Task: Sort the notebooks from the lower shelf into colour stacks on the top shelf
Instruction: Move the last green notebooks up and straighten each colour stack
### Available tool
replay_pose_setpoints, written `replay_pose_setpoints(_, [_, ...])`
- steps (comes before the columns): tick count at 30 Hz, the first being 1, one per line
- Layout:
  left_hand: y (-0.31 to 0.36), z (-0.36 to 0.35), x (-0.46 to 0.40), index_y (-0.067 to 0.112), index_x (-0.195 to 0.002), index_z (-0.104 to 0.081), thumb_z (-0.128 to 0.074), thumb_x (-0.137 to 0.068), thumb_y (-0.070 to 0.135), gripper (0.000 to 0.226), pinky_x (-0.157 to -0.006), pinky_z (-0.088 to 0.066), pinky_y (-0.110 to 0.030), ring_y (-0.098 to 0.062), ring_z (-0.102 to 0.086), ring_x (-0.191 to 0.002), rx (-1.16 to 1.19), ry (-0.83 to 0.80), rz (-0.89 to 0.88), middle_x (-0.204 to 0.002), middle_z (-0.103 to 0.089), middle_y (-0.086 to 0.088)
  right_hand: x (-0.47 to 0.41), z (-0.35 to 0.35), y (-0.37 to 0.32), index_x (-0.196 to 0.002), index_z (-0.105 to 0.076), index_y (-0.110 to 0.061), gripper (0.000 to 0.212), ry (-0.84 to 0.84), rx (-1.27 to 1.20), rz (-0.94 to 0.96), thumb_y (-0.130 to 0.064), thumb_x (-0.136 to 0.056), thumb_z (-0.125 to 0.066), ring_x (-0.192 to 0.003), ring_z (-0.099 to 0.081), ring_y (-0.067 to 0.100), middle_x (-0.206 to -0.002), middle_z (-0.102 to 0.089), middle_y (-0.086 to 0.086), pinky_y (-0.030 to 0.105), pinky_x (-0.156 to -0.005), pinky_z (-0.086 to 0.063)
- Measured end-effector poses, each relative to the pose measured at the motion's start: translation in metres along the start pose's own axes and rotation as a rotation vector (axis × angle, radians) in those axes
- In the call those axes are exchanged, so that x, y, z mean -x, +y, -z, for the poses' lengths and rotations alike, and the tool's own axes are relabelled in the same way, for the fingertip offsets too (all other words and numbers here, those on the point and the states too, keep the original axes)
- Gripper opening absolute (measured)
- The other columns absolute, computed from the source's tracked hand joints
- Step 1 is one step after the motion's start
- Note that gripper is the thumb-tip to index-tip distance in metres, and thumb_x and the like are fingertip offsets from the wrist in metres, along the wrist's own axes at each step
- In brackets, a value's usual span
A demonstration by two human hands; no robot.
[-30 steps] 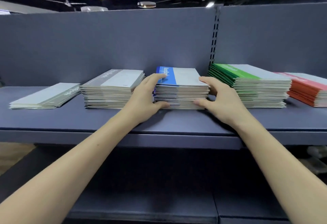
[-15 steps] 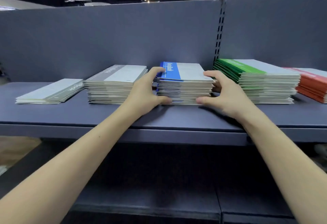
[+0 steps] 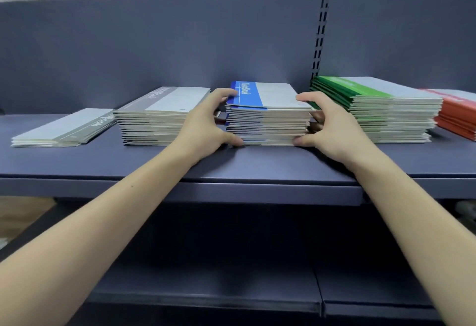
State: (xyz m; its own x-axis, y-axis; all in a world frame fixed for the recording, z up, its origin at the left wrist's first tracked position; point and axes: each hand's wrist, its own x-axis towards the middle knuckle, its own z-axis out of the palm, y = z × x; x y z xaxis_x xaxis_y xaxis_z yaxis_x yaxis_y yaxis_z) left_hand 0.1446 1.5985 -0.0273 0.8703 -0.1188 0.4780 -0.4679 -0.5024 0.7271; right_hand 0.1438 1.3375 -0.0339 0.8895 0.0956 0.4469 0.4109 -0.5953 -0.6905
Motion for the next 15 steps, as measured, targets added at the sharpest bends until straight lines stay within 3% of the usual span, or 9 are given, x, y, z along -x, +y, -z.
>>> replay_pose_setpoints(2, [0.0009, 0.0003, 0.0026, 0.036, -0.131, -0.052, -0.092, -0.057, 0.003, 0.090, -0.077, -0.049, -0.010, -0.005, -0.064, -0.087, -0.019, -0.006, -0.008, -0.127, -0.060, 0.013, 0.0020, 0.0011, 0.0010, -0.128, -0.053, -0.042, 0.085, -0.038, -0.074, 0.002, -0.013, -0.059, -0.090, -0.107, -0.067, 0.014, -0.115, -0.069, 0.000, 0.036, -0.105, -0.049])
replay_pose_setpoints(4, [0.0026, 0.0010, 0.0049, 0.036, -0.134, -0.050, -0.091, -0.062, 0.007, 0.088, -0.079, -0.047, -0.008, 0.003, -0.063, -0.088, -0.062, -0.022, -0.037, -0.126, -0.060, 0.014, 0.0048, 0.0011, 0.0022, -0.135, -0.053, -0.035, 0.082, -0.065, -0.145, 0.003, -0.009, -0.066, -0.090, -0.111, -0.066, 0.013, -0.120, -0.068, 0.000, 0.041, -0.107, -0.047])
replay_pose_setpoints(6, [0.0031, 0.0015, 0.0056, 0.036, -0.136, -0.048, -0.089, -0.068, 0.014, 0.083, -0.082, -0.046, -0.011, 0.005, -0.062, -0.089, -0.087, -0.024, -0.052, -0.123, -0.061, 0.015, 0.0053, 0.0005, 0.0022, -0.135, -0.054, -0.039, 0.078, -0.030, -0.126, 0.010, -0.012, -0.069, -0.086, -0.116, -0.064, 0.013, -0.123, -0.068, -0.002, 0.043, -0.108, -0.046])
replay_pose_setpoints(9, [0.0035, 0.0006, 0.0037, 0.035, -0.135, -0.049, -0.086, -0.072, 0.016, 0.076, -0.076, -0.044, -0.006, 0.006, -0.062, -0.083, -0.094, -0.006, -0.052, -0.119, -0.062, 0.016, 0.0033, -0.0007, 0.0018, -0.135, -0.055, -0.038, 0.075, 0.008, -0.058, 0.013, -0.007, -0.073, -0.084, -0.116, -0.063, 0.013, -0.122, -0.067, -0.003, 0.039, -0.109, -0.046])
replay_pose_setpoints(13, [0.0041, -0.0018, 0.0028, 0.028, -0.135, -0.051, -0.084, -0.073, 0.008, 0.072, -0.065, -0.042, -0.003, 0.011, -0.060, -0.067, -0.082, 0.005, -0.052, -0.112, -0.064, 0.012, 0.0045, -0.0009, -0.0032, -0.139, -0.054, -0.031, 0.070, 0.019, 0.032, 0.027, -0.004, -0.080, -0.078, -0.109, -0.062, 0.007, -0.118, -0.066, -0.004, 0.013, -0.098, -0.043])
replay_pose_setpoints(15, [0.0047, -0.0025, 0.0044, 0.030, -0.135, -0.051, -0.083, -0.076, 0.014, 0.069, -0.067, -0.045, -0.006, 0.004, -0.063, -0.070, -0.090, 0.001, -0.060, -0.116, -0.064, 0.012, 0.0059, -0.0005, -0.0050, -0.141, -0.053, -0.032, 0.071, 0.001, 0.057, 0.031, -0.016, -0.078, -0.082, -0.111, -0.063, 0.008, -0.119, -0.067, -0.008, 0.022, -0.102, -0.044])
